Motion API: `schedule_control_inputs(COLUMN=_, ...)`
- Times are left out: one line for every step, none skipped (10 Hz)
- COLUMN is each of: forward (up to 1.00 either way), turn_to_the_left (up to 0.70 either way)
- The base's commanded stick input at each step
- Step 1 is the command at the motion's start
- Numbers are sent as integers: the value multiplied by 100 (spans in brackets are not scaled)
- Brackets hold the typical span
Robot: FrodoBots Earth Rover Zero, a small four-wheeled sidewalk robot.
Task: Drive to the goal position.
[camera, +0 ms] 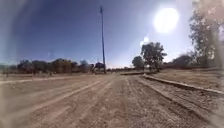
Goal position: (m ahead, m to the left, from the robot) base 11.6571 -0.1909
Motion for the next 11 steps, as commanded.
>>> schedule_control_inputs(forward=70, turn_to_the_left=0)
schedule_control_inputs(forward=70, turn_to_the_left=0)
schedule_control_inputs(forward=70, turn_to_the_left=0)
schedule_control_inputs(forward=70, turn_to_the_left=0)
schedule_control_inputs(forward=70, turn_to_the_left=0)
schedule_control_inputs(forward=70, turn_to_the_left=0)
schedule_control_inputs(forward=70, turn_to_the_left=0)
schedule_control_inputs(forward=70, turn_to_the_left=0)
schedule_control_inputs(forward=70, turn_to_the_left=0)
schedule_control_inputs(forward=70, turn_to_the_left=0)
schedule_control_inputs(forward=70, turn_to_the_left=0)
